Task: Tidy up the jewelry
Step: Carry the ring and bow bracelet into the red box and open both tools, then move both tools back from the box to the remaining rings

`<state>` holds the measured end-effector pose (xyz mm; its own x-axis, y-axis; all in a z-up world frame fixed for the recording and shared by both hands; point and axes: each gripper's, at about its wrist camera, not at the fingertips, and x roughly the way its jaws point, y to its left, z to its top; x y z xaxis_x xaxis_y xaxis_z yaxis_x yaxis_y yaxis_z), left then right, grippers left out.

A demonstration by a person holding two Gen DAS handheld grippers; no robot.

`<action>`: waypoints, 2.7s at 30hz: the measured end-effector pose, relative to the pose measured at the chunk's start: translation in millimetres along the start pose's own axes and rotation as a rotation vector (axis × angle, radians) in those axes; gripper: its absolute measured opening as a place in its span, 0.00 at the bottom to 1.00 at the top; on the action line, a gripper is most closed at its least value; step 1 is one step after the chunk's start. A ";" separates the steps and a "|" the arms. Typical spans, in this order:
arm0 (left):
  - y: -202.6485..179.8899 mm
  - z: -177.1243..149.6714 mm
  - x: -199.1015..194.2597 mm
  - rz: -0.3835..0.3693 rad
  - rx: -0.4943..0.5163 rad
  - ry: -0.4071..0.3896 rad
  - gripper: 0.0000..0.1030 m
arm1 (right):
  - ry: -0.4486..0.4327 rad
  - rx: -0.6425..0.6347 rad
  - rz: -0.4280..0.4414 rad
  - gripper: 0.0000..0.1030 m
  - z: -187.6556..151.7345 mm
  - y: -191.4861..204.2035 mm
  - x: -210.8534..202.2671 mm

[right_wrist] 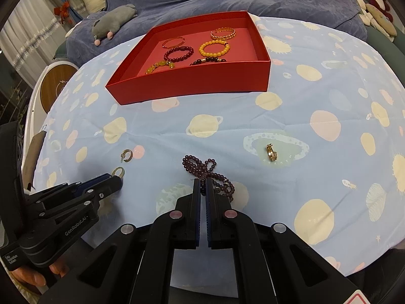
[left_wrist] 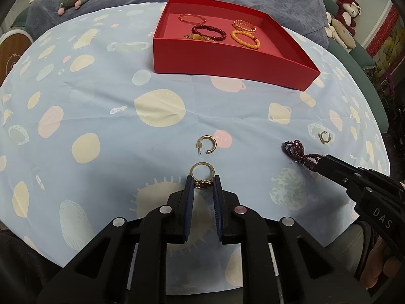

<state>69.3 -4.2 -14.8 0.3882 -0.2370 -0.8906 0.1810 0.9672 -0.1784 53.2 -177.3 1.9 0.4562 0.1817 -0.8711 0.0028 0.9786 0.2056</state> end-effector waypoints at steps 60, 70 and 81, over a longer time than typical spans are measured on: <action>1.8 255.0 91.4 0.027 0.014 -0.052 0.14 | -0.088 0.020 -0.053 0.05 227.1 -36.6 101.6; 1.8 249.3 65.1 0.058 -0.005 -0.105 0.45 | -0.151 0.018 -0.058 0.26 221.6 -29.7 67.7; -14.0 220.4 12.2 0.049 0.015 -0.148 0.45 | -0.185 0.004 -0.048 0.32 186.3 -12.9 16.6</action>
<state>270.6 -40.8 69.0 0.5258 -0.2014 -0.8264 0.1715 0.9767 -0.1289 226.6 -204.9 67.9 0.6113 0.1135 -0.7832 0.0322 0.9853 0.1679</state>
